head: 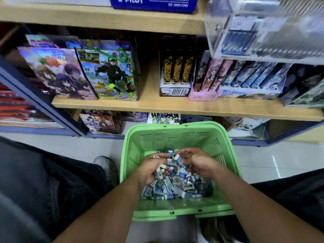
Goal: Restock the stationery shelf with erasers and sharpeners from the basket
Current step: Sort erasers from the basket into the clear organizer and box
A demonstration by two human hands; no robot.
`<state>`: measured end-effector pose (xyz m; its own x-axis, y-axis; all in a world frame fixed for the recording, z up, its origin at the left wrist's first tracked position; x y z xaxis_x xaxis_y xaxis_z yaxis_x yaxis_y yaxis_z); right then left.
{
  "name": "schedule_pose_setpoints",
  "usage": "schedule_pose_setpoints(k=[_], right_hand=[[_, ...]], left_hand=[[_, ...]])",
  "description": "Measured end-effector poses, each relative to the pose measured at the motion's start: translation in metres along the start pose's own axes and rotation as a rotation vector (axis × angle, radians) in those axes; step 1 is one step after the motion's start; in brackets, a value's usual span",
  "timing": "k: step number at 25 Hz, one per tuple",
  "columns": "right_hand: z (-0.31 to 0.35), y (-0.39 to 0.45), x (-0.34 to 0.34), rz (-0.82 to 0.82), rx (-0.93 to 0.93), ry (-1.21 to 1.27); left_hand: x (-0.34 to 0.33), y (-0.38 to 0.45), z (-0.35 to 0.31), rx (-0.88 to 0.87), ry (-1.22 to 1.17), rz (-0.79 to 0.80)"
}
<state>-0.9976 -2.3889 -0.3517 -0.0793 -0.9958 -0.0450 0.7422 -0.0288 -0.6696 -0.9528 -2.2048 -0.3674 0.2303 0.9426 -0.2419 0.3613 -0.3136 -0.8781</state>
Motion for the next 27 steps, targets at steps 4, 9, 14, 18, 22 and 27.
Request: schedule_pose_setpoints(k=[4, 9, 14, 18, 22, 27], right_hand=[[0.039, -0.022, 0.009, 0.037, 0.087, -0.017], [0.103, -0.067, 0.009, 0.005, 0.244, -0.145], [0.144, -0.099, -0.001, -0.034, 0.381, -0.180], [0.146, -0.104, -0.004, -0.082, 0.428, -0.273], [0.148, -0.115, -0.009, -0.038, 0.470, -0.299], [0.165, -0.145, -0.004, -0.150, 0.511, -0.603]], left_hand=[[-0.011, -0.027, -0.033, -0.093, 0.012, 0.076], [-0.026, -0.077, -0.079, -0.206, 0.077, 0.179], [-0.047, -0.116, -0.104, -0.293, 0.162, 0.128], [-0.051, -0.127, -0.100, -0.279, 0.194, 0.106], [-0.056, -0.135, -0.096, -0.285, 0.121, 0.117], [-0.056, -0.163, -0.110, -0.337, 0.307, 0.038]])
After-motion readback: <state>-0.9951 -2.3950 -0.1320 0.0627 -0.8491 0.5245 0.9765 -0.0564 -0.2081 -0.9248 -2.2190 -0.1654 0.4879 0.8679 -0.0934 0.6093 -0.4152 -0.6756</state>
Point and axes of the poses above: each hand's wrist, its own y-axis towards the middle knuckle, its own x-axis out of the back of the hand, z = x × y, the point moved 2 cm from there along y, towards the middle knuckle, and after that the axes turned 8 degrees about x, right-handed, at the moved point
